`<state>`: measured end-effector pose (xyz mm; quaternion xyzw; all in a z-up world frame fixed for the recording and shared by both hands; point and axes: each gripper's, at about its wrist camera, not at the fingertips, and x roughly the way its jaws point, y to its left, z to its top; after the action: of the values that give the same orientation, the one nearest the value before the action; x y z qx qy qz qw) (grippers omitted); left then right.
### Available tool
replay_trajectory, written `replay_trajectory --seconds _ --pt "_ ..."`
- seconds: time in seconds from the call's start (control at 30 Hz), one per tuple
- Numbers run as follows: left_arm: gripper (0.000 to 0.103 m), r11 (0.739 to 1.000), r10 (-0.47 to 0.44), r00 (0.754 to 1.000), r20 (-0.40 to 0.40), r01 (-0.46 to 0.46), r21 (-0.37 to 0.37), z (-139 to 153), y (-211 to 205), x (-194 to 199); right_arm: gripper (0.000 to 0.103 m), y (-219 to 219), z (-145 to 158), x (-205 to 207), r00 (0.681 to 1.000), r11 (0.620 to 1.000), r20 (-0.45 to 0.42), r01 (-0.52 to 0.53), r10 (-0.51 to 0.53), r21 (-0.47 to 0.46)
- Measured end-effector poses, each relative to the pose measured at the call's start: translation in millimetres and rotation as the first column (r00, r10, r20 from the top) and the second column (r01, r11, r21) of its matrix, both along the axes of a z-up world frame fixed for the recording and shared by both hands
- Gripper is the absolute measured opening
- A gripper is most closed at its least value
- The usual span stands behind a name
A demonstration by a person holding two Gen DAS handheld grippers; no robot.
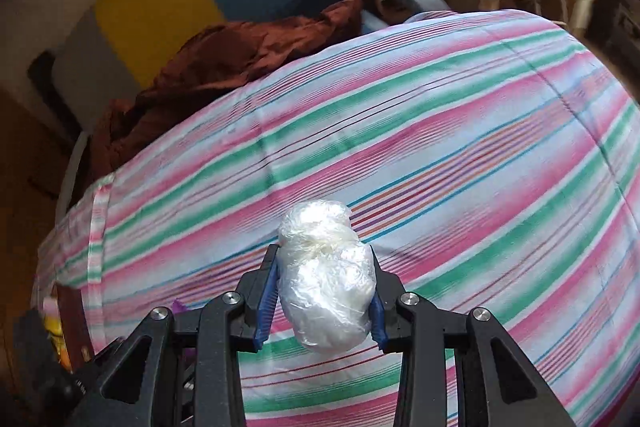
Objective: Organize objects
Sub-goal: 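Grasp the purple packet with the left gripper and lift, then carry the purple packet with the left gripper while the right carries the white bag to the tray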
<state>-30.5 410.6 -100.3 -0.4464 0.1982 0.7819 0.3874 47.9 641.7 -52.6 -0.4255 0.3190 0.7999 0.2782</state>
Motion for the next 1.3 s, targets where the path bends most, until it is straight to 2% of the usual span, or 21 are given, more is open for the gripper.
replay_trajectory --seconds 0.17,0.3,0.47,0.57,1.3 --pt "0.038 0.993 0.107 0.994 0.001 -0.107 0.051 1.1 -52.2 10.9 0.038 -36.2 -2.3 -24.5 0.982 0.981 -0.004 -0.191 0.191 0.021" --pt "0.038 0.992 0.104 0.994 -0.032 -0.101 0.075 -0.4 -63.1 17.8 0.038 -65.8 -6.6 -39.9 0.948 0.947 0.0 -0.319 0.319 0.038" --pt "0.038 0.989 0.103 0.994 -0.038 -0.098 0.109 -3.3 -62.4 15.7 0.038 -95.0 -15.8 -51.9 0.908 0.905 0.04 -0.419 0.418 0.073" --pt "0.038 0.988 0.098 0.994 -0.038 -0.093 0.12 -5.6 -61.6 14.3 0.038 -102.7 -22.6 -57.0 0.894 0.891 0.067 -0.447 0.443 0.079" --pt "0.04 0.985 0.106 0.993 -0.047 -0.098 0.14 -9.1 -62.4 14.7 0.038 -103.0 -37.6 -61.2 0.878 0.877 0.148 -0.47 0.455 0.096"
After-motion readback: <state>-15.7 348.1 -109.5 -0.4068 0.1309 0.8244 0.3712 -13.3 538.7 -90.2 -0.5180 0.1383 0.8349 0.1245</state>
